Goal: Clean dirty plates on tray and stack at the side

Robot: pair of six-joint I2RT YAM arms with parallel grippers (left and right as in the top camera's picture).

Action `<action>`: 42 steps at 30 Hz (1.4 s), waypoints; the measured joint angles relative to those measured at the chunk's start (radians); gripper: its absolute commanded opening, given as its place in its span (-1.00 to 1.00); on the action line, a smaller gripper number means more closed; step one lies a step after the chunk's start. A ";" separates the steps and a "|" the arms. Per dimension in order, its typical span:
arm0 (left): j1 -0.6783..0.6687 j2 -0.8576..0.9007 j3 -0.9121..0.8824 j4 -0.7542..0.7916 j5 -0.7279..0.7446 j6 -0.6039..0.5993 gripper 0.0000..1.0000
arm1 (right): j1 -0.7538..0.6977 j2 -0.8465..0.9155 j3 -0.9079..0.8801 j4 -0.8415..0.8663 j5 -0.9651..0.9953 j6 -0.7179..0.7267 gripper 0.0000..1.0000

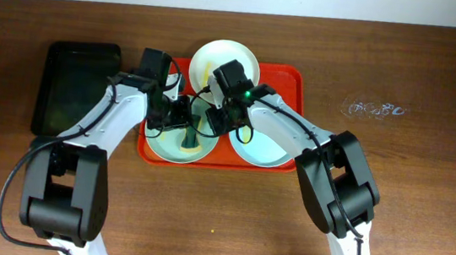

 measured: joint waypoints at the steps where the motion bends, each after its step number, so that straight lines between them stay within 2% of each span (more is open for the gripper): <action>1: -0.002 0.002 0.000 0.000 -0.003 -0.004 -0.41 | 0.000 0.000 0.000 0.000 0.000 0.000 -0.88; 3: -0.005 0.019 0.000 0.004 -0.004 -0.009 -0.34 | 0.000 0.000 0.000 0.000 0.000 0.001 -0.92; 6: -0.027 0.081 0.000 0.012 -0.012 -0.013 -0.13 | 0.000 0.000 0.000 0.001 0.000 0.006 -0.92; 7: -0.038 0.083 0.000 0.016 -0.014 -0.015 -0.20 | -0.001 0.000 0.000 0.001 -0.002 0.007 -0.92; 8: -0.050 0.083 0.000 0.023 -0.021 -0.016 -0.39 | -0.002 0.000 0.000 0.001 -0.003 0.007 -0.92; 10: -0.058 0.083 0.000 0.031 -0.034 -0.018 -0.56 | -0.002 0.000 0.000 0.001 -0.003 0.008 -0.92; 13: -0.066 0.083 0.000 0.024 -0.094 -0.023 -0.74 | -0.003 0.000 0.000 0.000 -0.004 0.007 -0.92; 16: -0.079 0.082 0.004 -0.004 -0.222 -0.038 -0.96 | -0.003 0.000 0.000 0.000 -0.004 0.006 -0.92; 22: -0.085 0.080 0.011 -0.040 -0.446 -0.058 -1.00 | -0.003 0.000 0.000 0.002 -0.005 0.006 -0.92; 24: -0.055 0.082 0.023 -0.075 -0.548 -0.058 -1.00 | -0.003 0.000 0.000 0.001 -0.005 0.007 -0.92; 26: -0.021 0.083 0.042 -0.084 -0.580 -0.061 -1.00 | -0.003 0.000 0.000 0.001 -0.005 0.007 -0.92; 30: 0.032 0.083 0.094 -0.057 -0.515 -0.099 -1.00 | -0.002 0.000 0.000 0.000 -0.015 0.007 -0.92; 32: 0.045 0.083 0.100 0.016 -0.314 -0.099 -1.00 | -0.002 0.000 0.000 0.000 -0.015 0.006 -0.92; 35: 0.039 0.084 0.100 0.020 -0.186 -0.099 -1.00 | -0.002 0.000 0.000 0.001 -0.015 0.007 -0.92; 38: 0.029 0.109 0.100 0.021 -0.139 -0.100 -1.00 | -0.002 0.000 0.000 0.000 -0.015 0.007 -0.92; 42: 0.015 0.159 0.108 -0.004 -0.209 -0.100 -1.00 | -0.002 0.000 0.000 0.000 -0.014 0.006 -0.92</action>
